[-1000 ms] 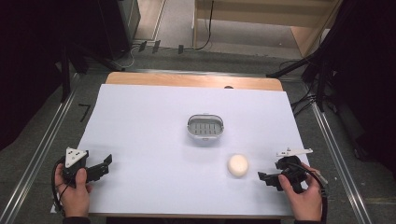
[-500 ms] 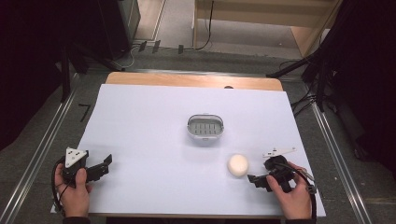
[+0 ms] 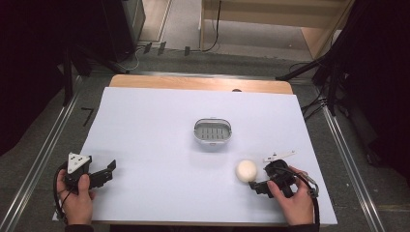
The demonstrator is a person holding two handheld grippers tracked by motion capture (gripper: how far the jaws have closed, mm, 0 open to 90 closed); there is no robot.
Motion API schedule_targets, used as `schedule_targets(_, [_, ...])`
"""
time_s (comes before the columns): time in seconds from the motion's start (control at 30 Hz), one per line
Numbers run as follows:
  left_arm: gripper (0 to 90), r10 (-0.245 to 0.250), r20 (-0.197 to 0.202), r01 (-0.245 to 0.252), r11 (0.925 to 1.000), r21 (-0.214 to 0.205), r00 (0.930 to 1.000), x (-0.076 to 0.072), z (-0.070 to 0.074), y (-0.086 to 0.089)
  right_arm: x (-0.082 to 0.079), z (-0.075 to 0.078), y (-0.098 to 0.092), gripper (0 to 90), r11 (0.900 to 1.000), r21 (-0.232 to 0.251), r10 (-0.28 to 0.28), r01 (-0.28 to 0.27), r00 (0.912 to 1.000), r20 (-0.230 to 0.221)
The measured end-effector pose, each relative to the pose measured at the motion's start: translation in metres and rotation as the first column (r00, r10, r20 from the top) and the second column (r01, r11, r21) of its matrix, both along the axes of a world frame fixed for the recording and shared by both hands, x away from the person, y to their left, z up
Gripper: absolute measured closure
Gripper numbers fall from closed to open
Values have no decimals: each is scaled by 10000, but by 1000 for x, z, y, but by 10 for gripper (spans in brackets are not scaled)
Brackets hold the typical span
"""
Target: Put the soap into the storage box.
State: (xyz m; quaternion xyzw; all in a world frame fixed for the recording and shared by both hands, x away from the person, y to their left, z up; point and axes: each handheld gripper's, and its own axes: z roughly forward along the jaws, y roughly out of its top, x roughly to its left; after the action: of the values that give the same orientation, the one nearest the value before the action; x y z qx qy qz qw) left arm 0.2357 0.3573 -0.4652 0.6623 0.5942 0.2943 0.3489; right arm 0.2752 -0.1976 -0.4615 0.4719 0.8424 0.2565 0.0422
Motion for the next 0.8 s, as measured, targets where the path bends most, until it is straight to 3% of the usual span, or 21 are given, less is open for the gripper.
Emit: schedule_targets(0.8, [137,-10,-9,10,10000,1,10000,0,0,0,9,0,28,156,9994,36,352,-353,9994,63])
